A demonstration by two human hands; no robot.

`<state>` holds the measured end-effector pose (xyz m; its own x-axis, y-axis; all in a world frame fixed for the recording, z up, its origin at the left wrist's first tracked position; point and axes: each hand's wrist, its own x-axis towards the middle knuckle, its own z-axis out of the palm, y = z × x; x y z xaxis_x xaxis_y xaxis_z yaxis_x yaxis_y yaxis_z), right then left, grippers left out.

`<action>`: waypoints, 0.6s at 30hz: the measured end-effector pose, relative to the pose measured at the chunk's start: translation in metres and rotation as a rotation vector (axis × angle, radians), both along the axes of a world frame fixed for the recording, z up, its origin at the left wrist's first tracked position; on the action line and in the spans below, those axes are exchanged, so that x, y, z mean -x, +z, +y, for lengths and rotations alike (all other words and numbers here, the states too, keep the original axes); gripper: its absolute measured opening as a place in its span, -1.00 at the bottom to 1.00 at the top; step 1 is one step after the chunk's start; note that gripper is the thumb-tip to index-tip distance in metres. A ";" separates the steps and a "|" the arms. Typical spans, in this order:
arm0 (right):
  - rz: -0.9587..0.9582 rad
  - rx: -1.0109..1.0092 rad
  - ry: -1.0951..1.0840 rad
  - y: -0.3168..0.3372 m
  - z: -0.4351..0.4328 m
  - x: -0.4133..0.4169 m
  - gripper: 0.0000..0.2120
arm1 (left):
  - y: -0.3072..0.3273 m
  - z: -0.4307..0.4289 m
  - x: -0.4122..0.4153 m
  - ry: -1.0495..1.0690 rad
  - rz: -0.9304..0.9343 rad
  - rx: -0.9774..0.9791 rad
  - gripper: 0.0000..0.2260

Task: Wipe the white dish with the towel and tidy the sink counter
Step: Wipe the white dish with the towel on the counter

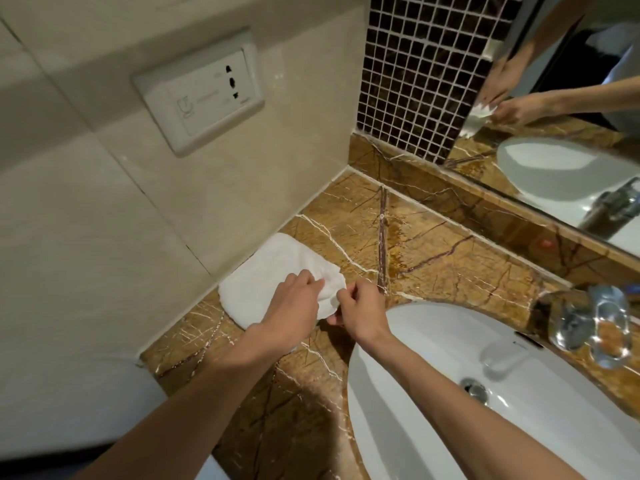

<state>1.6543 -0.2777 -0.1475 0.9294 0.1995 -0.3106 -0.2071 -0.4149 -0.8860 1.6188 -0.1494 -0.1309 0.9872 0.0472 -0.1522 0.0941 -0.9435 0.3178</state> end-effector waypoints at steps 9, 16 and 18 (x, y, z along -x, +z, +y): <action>-0.044 0.051 -0.117 0.000 0.005 -0.016 -0.79 | 0.011 0.001 0.006 -0.009 0.066 0.028 -0.67; 0.138 -0.044 -0.227 -0.002 0.012 -0.009 -0.73 | -0.001 -0.009 0.013 -0.049 -0.020 -0.109 -0.66; 0.205 -0.069 -0.250 -0.003 0.015 -0.004 -0.76 | -0.003 -0.012 0.012 -0.001 -0.035 -0.197 -0.63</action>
